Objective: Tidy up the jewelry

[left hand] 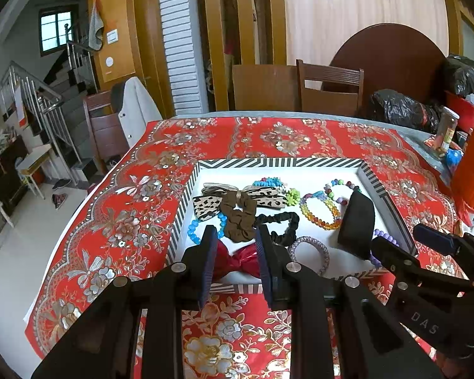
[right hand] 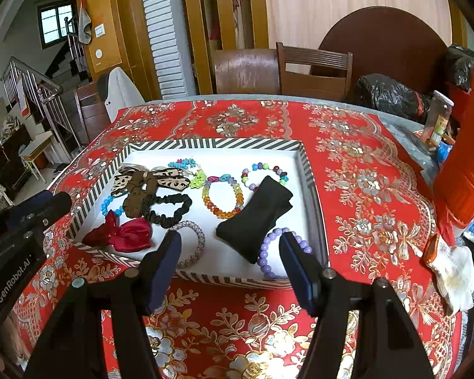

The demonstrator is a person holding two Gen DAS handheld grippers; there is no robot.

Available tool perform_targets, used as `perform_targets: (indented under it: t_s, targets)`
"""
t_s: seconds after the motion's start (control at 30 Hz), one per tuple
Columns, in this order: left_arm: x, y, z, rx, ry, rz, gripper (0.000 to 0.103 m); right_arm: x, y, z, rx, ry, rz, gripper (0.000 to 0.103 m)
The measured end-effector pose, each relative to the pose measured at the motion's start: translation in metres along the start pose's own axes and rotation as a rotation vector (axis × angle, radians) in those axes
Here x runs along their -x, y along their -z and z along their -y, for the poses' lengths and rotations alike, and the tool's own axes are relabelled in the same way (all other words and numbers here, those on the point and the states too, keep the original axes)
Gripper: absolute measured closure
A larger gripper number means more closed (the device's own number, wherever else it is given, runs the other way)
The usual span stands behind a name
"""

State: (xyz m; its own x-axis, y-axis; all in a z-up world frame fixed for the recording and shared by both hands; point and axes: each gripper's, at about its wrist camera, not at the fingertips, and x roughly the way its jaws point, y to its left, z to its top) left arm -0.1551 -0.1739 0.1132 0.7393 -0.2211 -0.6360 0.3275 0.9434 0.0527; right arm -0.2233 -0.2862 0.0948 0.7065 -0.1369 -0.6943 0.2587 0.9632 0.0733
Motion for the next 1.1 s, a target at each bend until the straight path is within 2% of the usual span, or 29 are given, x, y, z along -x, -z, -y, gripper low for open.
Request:
perform_targets:
  t_s: [1.1]
  targets:
    - [-0.0007, 0.0016, -0.0014, 0.008, 0.0, -0.015, 0.076, -0.0049, 0.0044, -0.0062, 0.013, -0.01, -0.009, 0.035]
